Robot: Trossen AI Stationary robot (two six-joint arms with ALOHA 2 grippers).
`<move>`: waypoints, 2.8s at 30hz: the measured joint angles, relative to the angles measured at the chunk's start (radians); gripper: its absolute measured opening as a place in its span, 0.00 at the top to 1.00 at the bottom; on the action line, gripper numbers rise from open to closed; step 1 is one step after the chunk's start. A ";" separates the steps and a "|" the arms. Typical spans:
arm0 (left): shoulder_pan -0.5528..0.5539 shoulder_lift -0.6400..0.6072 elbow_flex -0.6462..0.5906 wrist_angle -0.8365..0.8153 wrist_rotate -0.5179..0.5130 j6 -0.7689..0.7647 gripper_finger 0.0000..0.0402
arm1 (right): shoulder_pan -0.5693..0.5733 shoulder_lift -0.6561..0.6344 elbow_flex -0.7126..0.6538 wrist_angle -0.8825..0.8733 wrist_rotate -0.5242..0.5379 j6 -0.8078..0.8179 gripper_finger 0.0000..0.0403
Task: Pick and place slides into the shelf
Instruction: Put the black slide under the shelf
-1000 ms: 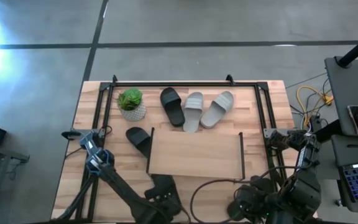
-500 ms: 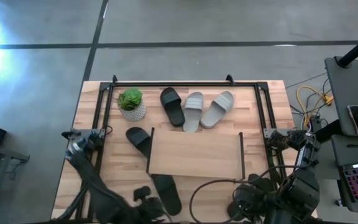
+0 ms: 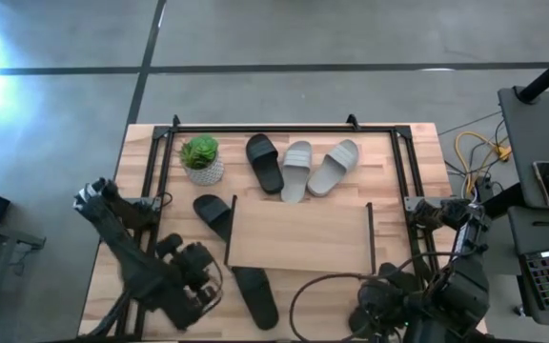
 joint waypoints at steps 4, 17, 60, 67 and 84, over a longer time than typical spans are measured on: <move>-0.003 -0.003 -0.159 -0.024 0.059 -0.030 0.63 | -0.013 -0.009 -0.001 0.000 0.007 0.035 0.89; 0.093 -0.009 -0.398 0.004 -0.084 -0.047 0.41 | -0.081 -0.011 -0.001 0.000 0.010 0.076 0.77; 0.274 -0.284 -0.971 0.587 -0.221 -0.256 0.45 | -0.103 -0.011 -0.001 0.000 -0.102 0.079 0.64; 0.286 -0.275 -0.995 0.573 -0.217 -0.255 0.59 | -0.103 -0.011 -0.001 0.000 -0.100 0.079 0.64; 0.267 -0.275 -1.026 0.556 -0.199 -0.186 1.00 | -0.103 -0.011 -0.001 0.000 -0.099 0.079 0.64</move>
